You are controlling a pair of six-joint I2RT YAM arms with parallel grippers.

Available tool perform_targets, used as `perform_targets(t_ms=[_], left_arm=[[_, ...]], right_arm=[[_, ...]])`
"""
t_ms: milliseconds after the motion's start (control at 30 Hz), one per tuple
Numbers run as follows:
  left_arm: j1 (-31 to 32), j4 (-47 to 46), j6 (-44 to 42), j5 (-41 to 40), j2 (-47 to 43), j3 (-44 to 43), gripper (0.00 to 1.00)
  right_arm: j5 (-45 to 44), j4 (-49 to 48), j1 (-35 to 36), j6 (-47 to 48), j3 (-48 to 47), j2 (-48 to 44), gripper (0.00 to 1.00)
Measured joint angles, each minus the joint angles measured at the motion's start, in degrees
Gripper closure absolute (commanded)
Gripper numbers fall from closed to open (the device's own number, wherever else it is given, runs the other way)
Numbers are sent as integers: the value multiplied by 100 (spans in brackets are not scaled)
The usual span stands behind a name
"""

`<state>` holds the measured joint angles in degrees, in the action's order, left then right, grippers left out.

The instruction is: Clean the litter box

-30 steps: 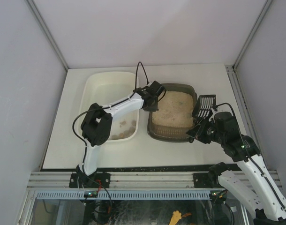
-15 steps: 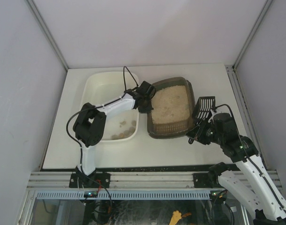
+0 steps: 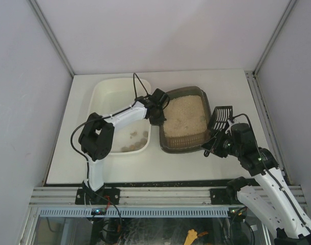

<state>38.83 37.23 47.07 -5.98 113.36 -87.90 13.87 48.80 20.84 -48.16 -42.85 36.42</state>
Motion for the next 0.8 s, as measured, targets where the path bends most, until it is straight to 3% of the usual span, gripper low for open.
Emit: perform_targets(t_ms=[267, 533, 800], left_arm=[[33, 452, 317, -13, -92, -11, 100], [164, 946, 802, -90, -186, -9, 100], [282, 1165, 1735, -133, -205, -28, 100]], right_arm=[[260, -361, -59, -90, 249, 79, 100], [1217, -1134, -229, -330, 584, 553, 100], [1759, -2063, -136, -1613, 682, 699, 100]])
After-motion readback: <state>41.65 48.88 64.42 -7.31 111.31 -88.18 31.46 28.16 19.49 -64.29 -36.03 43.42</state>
